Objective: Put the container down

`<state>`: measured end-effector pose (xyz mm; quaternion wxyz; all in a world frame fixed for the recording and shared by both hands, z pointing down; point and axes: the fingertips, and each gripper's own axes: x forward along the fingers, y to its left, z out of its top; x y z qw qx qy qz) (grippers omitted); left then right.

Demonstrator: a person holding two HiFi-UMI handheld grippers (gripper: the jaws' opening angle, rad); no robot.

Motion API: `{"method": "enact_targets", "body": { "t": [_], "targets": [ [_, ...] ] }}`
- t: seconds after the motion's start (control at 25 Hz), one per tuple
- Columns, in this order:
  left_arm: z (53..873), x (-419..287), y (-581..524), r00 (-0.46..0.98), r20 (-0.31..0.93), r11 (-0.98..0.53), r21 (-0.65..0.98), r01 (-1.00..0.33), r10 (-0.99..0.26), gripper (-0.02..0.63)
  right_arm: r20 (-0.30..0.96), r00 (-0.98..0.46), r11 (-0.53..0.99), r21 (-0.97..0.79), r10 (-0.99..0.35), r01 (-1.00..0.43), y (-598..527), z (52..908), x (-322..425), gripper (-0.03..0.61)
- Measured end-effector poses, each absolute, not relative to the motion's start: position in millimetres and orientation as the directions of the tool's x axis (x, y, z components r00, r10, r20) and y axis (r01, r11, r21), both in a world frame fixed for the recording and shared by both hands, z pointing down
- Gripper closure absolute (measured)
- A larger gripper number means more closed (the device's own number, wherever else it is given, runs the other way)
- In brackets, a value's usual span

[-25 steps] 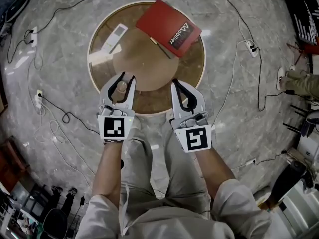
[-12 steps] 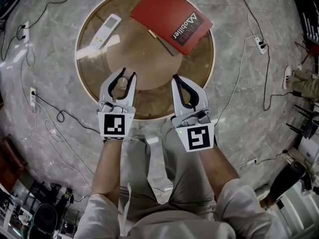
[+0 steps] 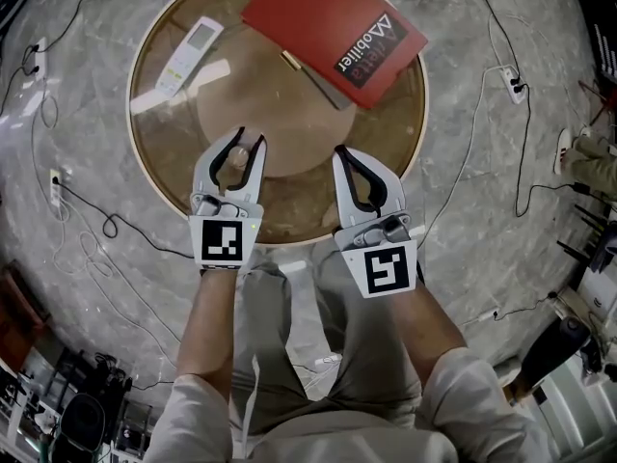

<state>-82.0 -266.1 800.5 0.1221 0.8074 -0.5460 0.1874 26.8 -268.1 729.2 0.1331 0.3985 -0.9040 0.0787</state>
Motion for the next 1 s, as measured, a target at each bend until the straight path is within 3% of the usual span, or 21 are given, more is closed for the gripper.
{"method": "enact_targets", "body": {
  "t": [1.0],
  "targets": [
    [811, -78, -271, 0.355, 0.385, -0.388, -0.007, -0.922, -0.852, 0.488, 0.309, -0.662, 0.686, -0.039, -0.683, -0.726, -264, 757, 29, 0.577]
  ]
}}
